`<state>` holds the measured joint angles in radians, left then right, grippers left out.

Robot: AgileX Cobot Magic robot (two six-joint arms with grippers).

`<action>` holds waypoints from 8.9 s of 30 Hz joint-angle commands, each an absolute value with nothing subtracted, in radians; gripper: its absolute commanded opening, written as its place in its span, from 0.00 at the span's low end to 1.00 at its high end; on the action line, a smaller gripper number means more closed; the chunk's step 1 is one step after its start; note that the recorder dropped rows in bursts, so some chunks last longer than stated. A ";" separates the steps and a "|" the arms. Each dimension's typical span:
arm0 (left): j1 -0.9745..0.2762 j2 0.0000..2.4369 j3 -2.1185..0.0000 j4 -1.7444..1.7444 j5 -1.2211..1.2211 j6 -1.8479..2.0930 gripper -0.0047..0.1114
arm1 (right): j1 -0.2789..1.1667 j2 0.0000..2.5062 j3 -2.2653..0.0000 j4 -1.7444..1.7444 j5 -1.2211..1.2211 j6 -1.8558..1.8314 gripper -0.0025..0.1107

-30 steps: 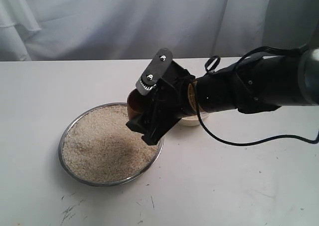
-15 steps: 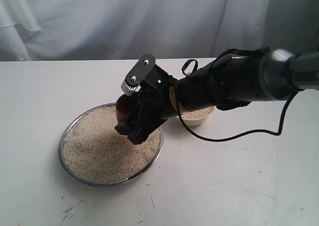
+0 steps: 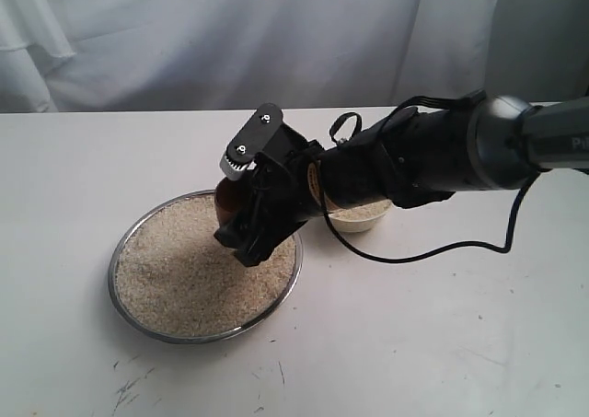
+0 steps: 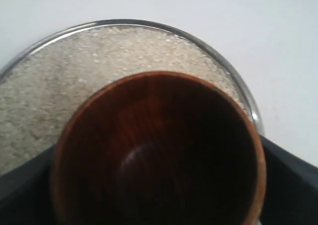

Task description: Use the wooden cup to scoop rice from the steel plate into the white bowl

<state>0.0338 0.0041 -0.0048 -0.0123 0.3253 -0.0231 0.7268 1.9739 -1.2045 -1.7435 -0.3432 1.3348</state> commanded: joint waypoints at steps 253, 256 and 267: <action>0.031 0.000 0.000 -0.012 0.319 -0.024 0.04 | 0.887 1.964 -1.370 0.393 0.308 -0.726 0.02; 0.031 0.000 0.000 -0.012 0.319 -0.024 0.04 | 0.850 1.910 -1.392 0.290 0.367 -0.737 0.02; 0.031 0.000 0.000 -0.012 0.319 -0.024 0.04 | 0.636 1.890 -1.395 0.460 0.770 -1.507 0.02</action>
<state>0.0338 0.0041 -0.0048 -0.0123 0.3253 -0.0229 0.6450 1.8946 -1.3917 0.4345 0.7508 -1.3672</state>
